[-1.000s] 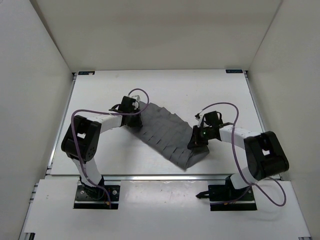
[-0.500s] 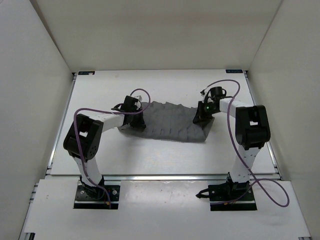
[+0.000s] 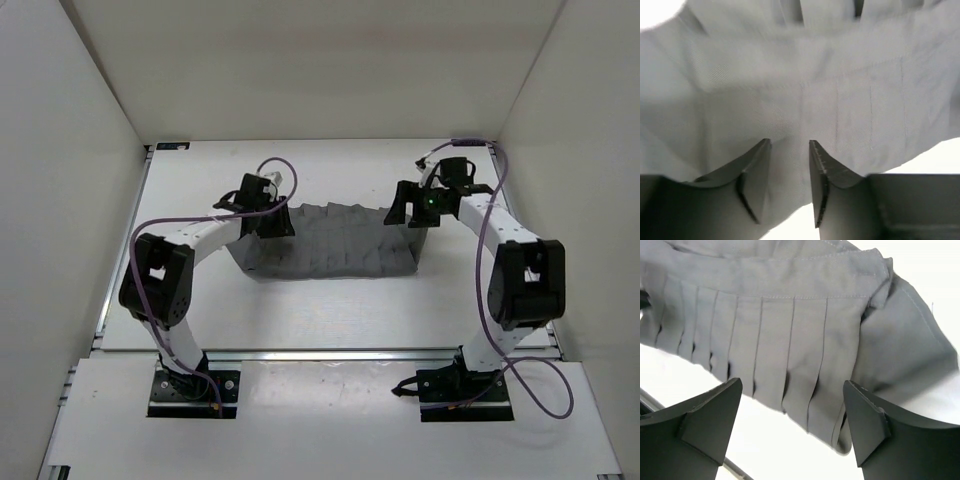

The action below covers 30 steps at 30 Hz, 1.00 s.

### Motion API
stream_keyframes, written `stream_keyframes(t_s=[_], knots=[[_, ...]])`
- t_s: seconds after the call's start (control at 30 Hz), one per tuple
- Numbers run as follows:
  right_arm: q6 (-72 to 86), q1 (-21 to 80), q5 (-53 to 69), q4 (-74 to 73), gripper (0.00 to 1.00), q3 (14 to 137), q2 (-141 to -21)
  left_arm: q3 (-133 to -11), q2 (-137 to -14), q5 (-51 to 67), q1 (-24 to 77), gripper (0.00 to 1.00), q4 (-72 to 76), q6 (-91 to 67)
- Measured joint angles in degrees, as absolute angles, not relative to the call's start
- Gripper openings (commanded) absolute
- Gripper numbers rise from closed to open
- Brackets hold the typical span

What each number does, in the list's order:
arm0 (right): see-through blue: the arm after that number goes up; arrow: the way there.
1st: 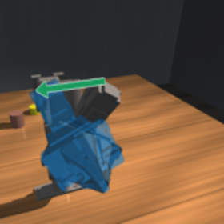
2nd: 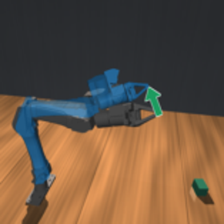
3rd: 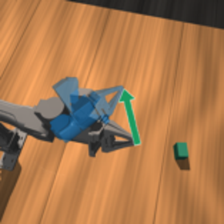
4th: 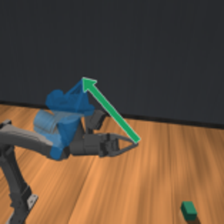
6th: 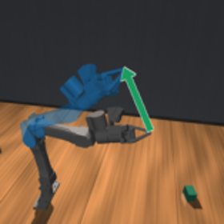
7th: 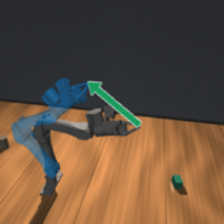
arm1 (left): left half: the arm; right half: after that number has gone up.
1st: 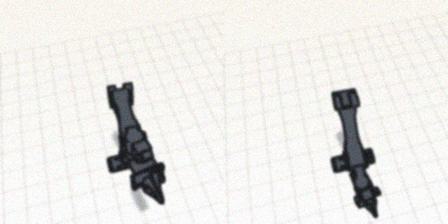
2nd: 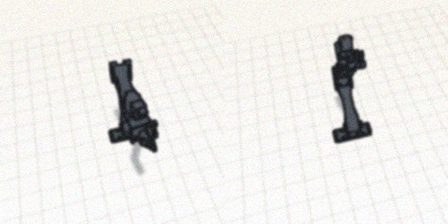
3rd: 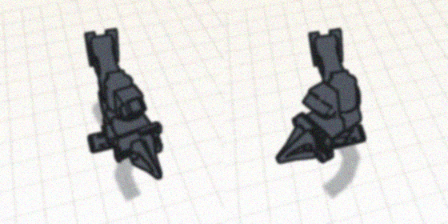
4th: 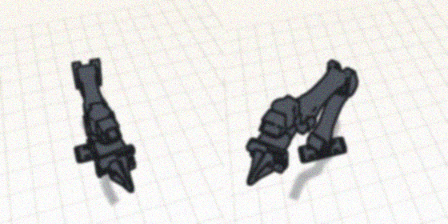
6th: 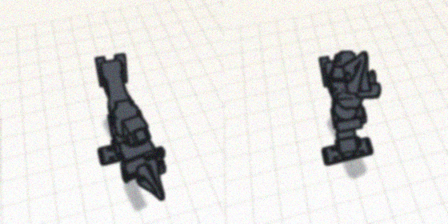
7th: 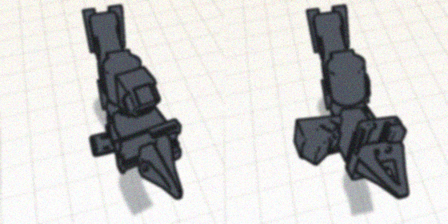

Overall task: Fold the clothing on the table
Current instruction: Fold the skirt

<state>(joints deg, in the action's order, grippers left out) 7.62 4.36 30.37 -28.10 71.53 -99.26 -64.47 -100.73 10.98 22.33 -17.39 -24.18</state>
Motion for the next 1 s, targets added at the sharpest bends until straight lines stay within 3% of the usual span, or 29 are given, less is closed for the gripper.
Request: stream_keyframes(t_s=[0.3,0.5,0.67,0.8,0.87,1.0], knots=[[8.5,3.7,24.9,-28.1,0.93,58.9,-88.2,-62.7,-97.1,6.4,18.0,0.47,-18.9,-19.8],[8.8,4.0,19.2,-28.9,0.96,54.5,-89.3,-59.3,-97.0,4.0,18.2,0.45,-21.4,-17.5],[8.4,5.2,15.6,-28.7,0.96,55.2,-94.1,-59.0,-97.3,2.6,18.2,0.37,-22.0,-16.4],[8.4,6.0,15.4,-27.0,0.88,57.4,-96.4,-59.0,-98.8,2.3,18.5,0.36,-21.9,-16.1],[8.2,6.0,15.6,-26.3,0.78,58.3,-97.4,-59.0,-99.9,2.3,18.7,0.36,-21.9,-16.1],[7.7,6.3,16.2,-25.0,0.48,60.4,-100.1,-59.0,-100.9,2.3,19.3,0.31,-21.8,-16.1]])
